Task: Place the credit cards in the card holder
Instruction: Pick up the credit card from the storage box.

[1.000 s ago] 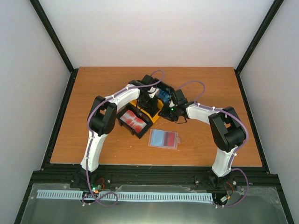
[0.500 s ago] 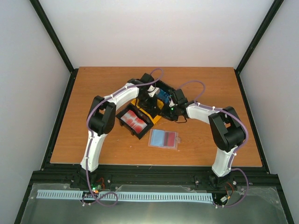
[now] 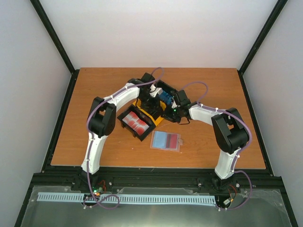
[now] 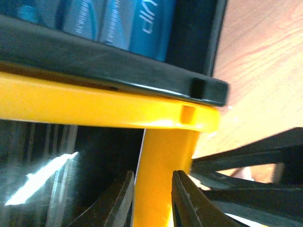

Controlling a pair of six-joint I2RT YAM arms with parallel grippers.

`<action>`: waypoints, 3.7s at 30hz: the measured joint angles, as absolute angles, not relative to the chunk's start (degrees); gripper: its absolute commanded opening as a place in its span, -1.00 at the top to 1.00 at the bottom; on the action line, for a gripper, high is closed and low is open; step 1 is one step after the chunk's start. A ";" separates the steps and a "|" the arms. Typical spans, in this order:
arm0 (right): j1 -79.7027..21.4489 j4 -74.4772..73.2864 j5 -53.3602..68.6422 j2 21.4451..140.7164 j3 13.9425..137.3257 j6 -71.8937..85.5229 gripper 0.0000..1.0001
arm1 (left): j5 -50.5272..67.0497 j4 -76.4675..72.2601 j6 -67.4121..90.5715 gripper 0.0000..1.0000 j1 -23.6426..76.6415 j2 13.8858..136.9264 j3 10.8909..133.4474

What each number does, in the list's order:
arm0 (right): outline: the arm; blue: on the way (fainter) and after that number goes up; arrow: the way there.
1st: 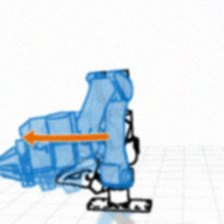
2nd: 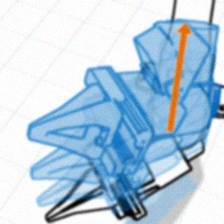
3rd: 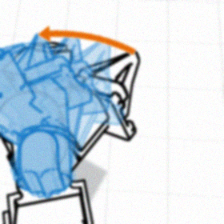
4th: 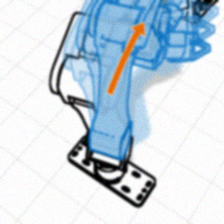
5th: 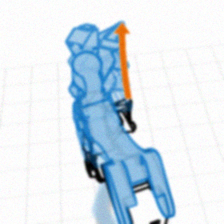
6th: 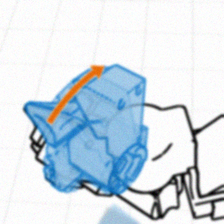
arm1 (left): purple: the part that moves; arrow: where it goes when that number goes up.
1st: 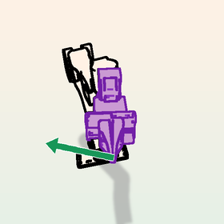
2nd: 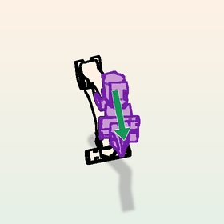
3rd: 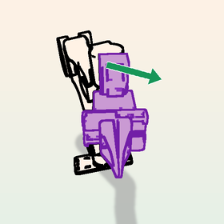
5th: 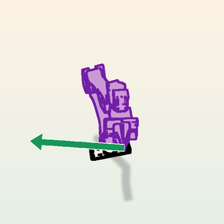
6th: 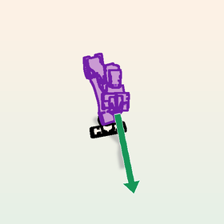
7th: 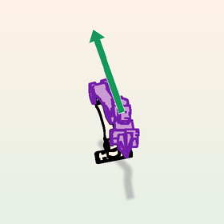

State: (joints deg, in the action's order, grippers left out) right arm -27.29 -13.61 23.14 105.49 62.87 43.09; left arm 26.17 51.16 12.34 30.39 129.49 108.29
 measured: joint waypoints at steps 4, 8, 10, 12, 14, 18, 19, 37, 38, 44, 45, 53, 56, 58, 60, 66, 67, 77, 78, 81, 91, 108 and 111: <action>-27.29 -13.56 23.14 105.49 62.85 42.89 0.48 | 30.44 52.66 13.82 0.52 30.61 129.27 108.71; -27.20 -13.58 23.07 105.49 62.85 42.76 0.48 | 32.62 55.07 15.25 0.52 31.03 129.27 108.64; -27.14 -13.52 23.03 105.49 62.85 42.68 0.48 | 33.21 55.61 15.92 0.52 30.98 129.27 108.64; -27.09 -13.47 22.96 105.49 62.85 42.65 0.48 | 33.41 56.16 16.43 0.52 31.00 129.27 108.64; -27.09 -13.47 22.96 105.49 62.85 42.61 0.48 | 33.69 56.51 16.71 0.47 31.00 129.27 108.64; -27.07 -13.45 22.92 105.49 62.83 42.57 0.49 | 33.52 56.58 16.56 0.39 30.98 129.27 108.60; -27.05 -13.43 22.92 105.49 62.78 42.48 0.48 | 33.39 56.58 16.36 0.37 30.98 129.27 108.60; -27.05 -14.33 18.55 101.16 58.61 40.86 0.49 | 28.16 54.96 12.69 0.81 32.01 129.91 108.60; -27.05 -14.31 18.37 100.82 58.39 40.88 0.48 | 28.03 54.87 12.62 0.83 32.12 129.91 108.60; -27.05 -14.35 17.34 99.29 57.10 40.97 0.48 | 25.06 54.85 12.49 0.89 32.23 129.32 108.79; -27.05 -14.35 17.26 99.07 56.90 40.99 0.48 | 24.51 54.85 12.49 0.89 32.21 129.23 108.79; -27.05 -14.35 16.47 97.38 55.75 41.65 0.49 | 19.86 54.57 12.43 0.86 31.88 129.16 108.60; -27.05 -14.33 16.12 96.90 55.51 41.85 0.48 | 19.49 54.54 12.27 0.87 31.90 129.27 108.60; -27.05 -14.35 15.94 96.66 55.33 42.09 0.48 | 19.59 54.48 12.05 0.85 31.90 129.40 108.60; -27.05 -14.35 15.84 96.66 55.31 42.30 0.48 | 20.21 54.37 11.75 0.83 31.90 129.69 108.60; -27.05 -14.37 15.75 96.66 55.07 42.57 0.48 | 22.87 53.63 10.50 0.98 31.90 130.61 108.60; -27.05 -14.37 15.68 96.64 55.07 42.59 0.48 | 23.09 53.49 10.35 0.99 31.90 130.69 108.57; -27.05 -16.73 14.59 91.79 55.09 42.06 0.45 | 20.58 52.95 8.36 0.99 31.90 126.78 107.31; -27.05 -16.95 14.46 90.65 55.11 41.78 0.42 | 20.05 52.97 8.36 0.99 31.90 124.77 106.91; -27.05 -16.64 14.46 86.41 55.09 40.53 0.33 | 19.88 52.71 8.40 0.99 31.90 118.83 106.08; -27.03 -6.66 20.47 67.51 50.50 39.64 -0.17 | 29.02 41.60 14.41 0.99 31.90 97.95 94.39; -27.03 2.13 33.21 53.28 45.56 53.52 0.18 | 54.33 1.26 48.10 0.99 32.12 80.75 68.75; -27.07 3.11 35.46 53.84 45.56 56.05 0.34 | 55.35 -2.28 51.53 0.99 32.62 79.72 67.09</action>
